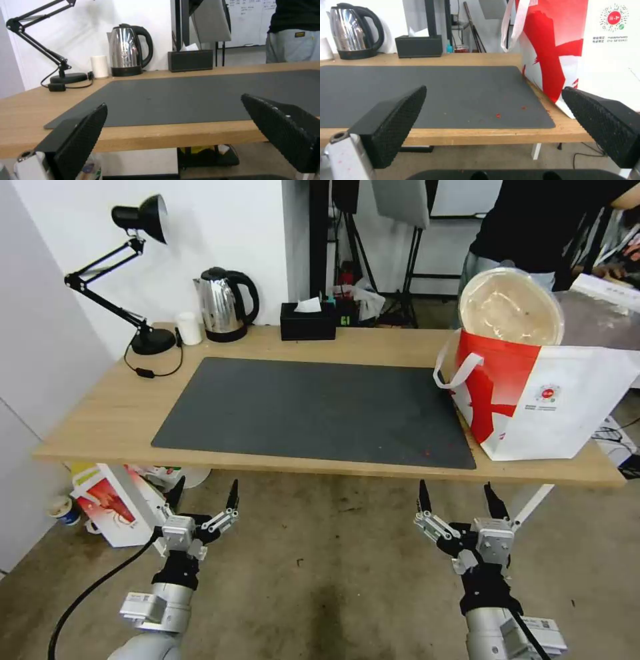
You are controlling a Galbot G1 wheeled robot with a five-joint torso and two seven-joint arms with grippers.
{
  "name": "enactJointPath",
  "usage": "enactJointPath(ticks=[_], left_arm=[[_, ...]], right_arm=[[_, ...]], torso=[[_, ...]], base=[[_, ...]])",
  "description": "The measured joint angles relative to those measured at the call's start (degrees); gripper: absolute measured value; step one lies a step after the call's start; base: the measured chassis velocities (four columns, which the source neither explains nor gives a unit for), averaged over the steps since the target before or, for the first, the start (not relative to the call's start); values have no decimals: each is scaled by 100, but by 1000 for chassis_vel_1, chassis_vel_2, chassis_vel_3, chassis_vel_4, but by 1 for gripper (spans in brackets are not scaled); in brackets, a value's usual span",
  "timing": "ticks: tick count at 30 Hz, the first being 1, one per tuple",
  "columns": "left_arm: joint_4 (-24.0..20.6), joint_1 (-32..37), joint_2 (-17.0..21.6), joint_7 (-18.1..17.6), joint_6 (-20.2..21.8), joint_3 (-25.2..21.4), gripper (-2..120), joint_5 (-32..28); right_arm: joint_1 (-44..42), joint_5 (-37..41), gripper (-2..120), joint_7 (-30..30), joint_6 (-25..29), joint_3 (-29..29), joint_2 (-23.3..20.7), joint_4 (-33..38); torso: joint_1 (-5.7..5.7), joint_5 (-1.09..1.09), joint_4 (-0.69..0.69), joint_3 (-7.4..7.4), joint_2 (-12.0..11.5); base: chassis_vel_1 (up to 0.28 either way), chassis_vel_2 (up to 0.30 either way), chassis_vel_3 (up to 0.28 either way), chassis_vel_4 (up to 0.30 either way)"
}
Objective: Pick up the trash from the table and place it into the takeout bag.
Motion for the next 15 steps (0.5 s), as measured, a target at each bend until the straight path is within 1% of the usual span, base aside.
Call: enactJointPath(ticks=[15], left_arm=[[-1,0,1,0,3,0,100,-2]], right_arm=[[0,0,100,0,0,0,0,0]], torso=[[0,0,0,0,0]], base=[[0,0,0,0]])
